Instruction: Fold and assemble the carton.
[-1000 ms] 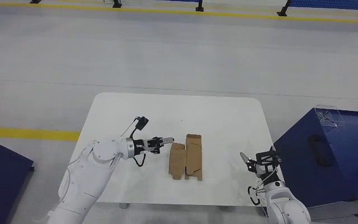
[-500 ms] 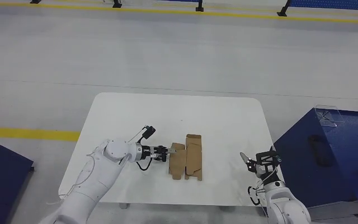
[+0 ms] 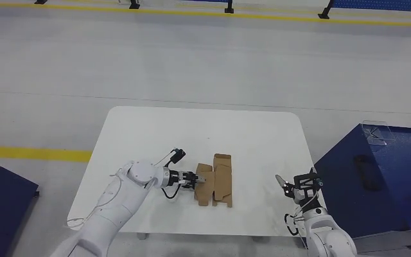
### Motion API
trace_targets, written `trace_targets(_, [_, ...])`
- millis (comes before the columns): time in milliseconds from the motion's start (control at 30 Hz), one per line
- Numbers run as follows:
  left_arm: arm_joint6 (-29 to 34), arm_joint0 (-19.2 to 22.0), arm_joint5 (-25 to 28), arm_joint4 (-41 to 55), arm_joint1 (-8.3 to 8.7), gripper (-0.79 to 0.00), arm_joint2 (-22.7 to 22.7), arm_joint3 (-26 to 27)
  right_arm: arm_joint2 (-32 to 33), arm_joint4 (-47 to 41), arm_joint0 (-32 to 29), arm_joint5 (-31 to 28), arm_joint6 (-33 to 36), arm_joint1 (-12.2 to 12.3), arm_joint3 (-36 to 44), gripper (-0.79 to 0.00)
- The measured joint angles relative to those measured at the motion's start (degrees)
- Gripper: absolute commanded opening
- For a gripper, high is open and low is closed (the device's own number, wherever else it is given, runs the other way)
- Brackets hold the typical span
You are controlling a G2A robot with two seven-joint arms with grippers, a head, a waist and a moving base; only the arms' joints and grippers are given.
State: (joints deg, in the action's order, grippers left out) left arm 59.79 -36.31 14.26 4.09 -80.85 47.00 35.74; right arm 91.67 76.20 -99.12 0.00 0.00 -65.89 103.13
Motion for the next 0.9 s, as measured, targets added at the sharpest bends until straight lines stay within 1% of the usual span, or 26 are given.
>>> trace_targets(167, [0.4, 0.8, 0.8, 1.8, -0.91, -0.785, -0.4, -2.1, 0.0, 0.0, 0.0, 0.0, 0.0, 0.0, 0.0, 0.0])
trace_targets(233, [1.1, 0.8, 2.0, 3.3, -1.02, -0.785, 0.1, -2.3, 0.0, 0.0, 0.0, 0.0, 0.0, 0.0, 0.0, 0.0])
trace_targets(333, [5.4, 0.7, 4.9, 7.8, -0.36, -0.785, 2.5, -1.7, 0.0, 0.0, 0.0, 0.0, 0.0, 0.0, 0.0, 0.0])
trace_targets(433, [10.4, -0.4, 7.6, 12.4, 1.31, -0.785, 6.4, 1.7, 0.0, 0.0, 0.0, 0.0, 0.0, 0.0, 0.0, 0.0])
trace_targets(533, [14.7, -3.7, 9.2, 15.9, 3.92, -0.785, 12.0, 9.0, 0.0, 0.0, 0.0, 0.0, 0.0, 0.0, 0.0, 0.0])
trace_targets(567, [16.0, -5.8, 9.0, 16.8, 5.09, -0.785, 14.6, 13.3, 0.0, 0.0, 0.0, 0.0, 0.0, 0.0, 0.0, 0.0])
trace_targets(633, [16.4, -10.0, 8.2, 16.9, 6.87, -0.785, 18.8, 20.9, 0.0, 0.0, 0.0, 0.0, 0.0, 0.0, 0.0, 0.0])
trace_targets(667, [15.1, -13.4, 7.4, 15.6, 8.03, -0.785, 21.8, 26.7, 0.0, 0.0, 0.0, 0.0, 0.0, 0.0, 0.0, 0.0])
trace_targets(733, [12.1, -18.9, 6.3, 12.6, 9.49, -0.785, 26.1, 35.7, 0.0, 0.0, 0.0, 0.0, 0.0, 0.0, 0.0, 0.0])
trace_targets(767, [10.5, -22.9, 6.1, 10.7, 10.23, -0.785, 28.5, 41.6, 0.0, 0.0, 0.0, 0.0, 0.0, 0.0, 0.0, 0.0])
trace_targets(867, [9.1, -31.1, 6.0, 7.1, 11.44, -0.785, 32.6, 53.1, 0.0, 0.0, 0.0, 0.0, 0.0, 0.0, 0.0, 0.0])
trace_targets(900, [8.9, -33.0, 6.1, 6.5, 11.68, -0.785, 33.4, 55.5, 0.0, 0.0, 0.0, 0.0, 0.0, 0.0, 0.0, 0.0])
